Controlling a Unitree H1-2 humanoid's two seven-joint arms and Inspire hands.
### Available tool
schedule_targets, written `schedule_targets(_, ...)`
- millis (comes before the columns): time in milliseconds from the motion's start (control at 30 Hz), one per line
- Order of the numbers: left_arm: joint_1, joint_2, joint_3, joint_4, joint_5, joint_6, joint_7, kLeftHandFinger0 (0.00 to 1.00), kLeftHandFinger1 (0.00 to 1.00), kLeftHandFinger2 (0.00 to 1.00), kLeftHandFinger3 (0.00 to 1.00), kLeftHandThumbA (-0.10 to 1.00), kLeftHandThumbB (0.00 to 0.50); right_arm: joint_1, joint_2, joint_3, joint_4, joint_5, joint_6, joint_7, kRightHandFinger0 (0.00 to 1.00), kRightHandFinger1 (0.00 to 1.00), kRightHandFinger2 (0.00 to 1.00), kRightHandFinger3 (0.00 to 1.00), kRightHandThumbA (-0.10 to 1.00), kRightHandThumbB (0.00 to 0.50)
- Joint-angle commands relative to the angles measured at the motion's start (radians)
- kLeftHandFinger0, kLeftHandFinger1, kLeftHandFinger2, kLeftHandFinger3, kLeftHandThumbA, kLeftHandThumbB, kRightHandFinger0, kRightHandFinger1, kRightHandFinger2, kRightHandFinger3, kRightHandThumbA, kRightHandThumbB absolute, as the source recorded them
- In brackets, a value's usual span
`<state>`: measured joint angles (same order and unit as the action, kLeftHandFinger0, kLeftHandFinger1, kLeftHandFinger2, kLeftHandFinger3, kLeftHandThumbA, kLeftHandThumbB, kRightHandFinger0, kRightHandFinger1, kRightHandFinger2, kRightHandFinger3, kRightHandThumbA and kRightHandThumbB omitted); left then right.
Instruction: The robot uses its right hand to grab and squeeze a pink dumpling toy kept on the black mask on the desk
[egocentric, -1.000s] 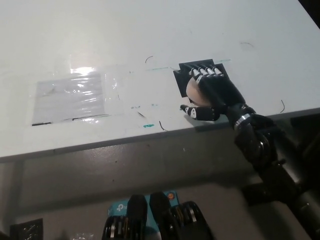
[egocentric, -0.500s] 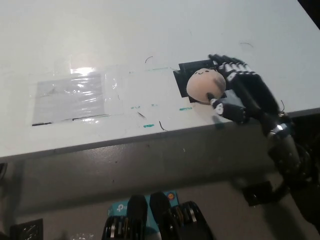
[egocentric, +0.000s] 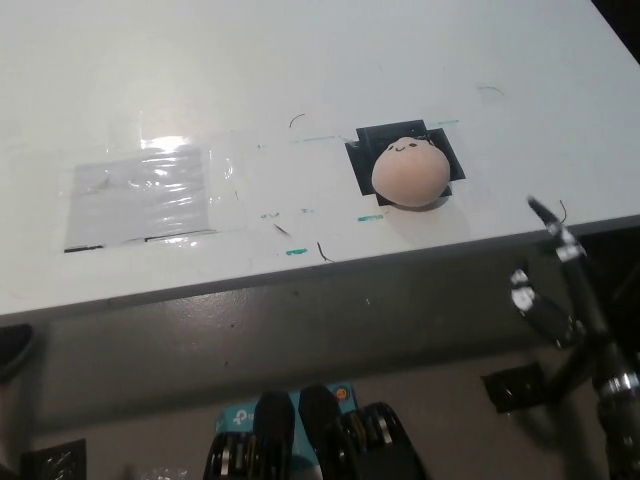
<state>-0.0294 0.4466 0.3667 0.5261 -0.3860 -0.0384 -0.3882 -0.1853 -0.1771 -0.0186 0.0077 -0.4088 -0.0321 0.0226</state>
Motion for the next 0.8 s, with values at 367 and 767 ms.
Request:
schedule_targets(367,0.001,0.022,0.002,-0.012,-0.010,-0.039,-0.022,0.00,0.00,0.00,0.00,0.98,0.500,0.051,0.079,-0.159,0.148,0.381,-0.109,0.005,0.44,0.55,0.69,0.85,0.12,0.197)
schedule_targets(767,-0.004,0.018,-0.004,0.002,-0.002,-0.050,-0.015,0.00,0.00,0.00,0.00,0.98,0.500,0.053,0.103,-0.163,0.148,0.432,0.015,0.014,0.33,0.48,0.60,0.75,0.17,0.191)
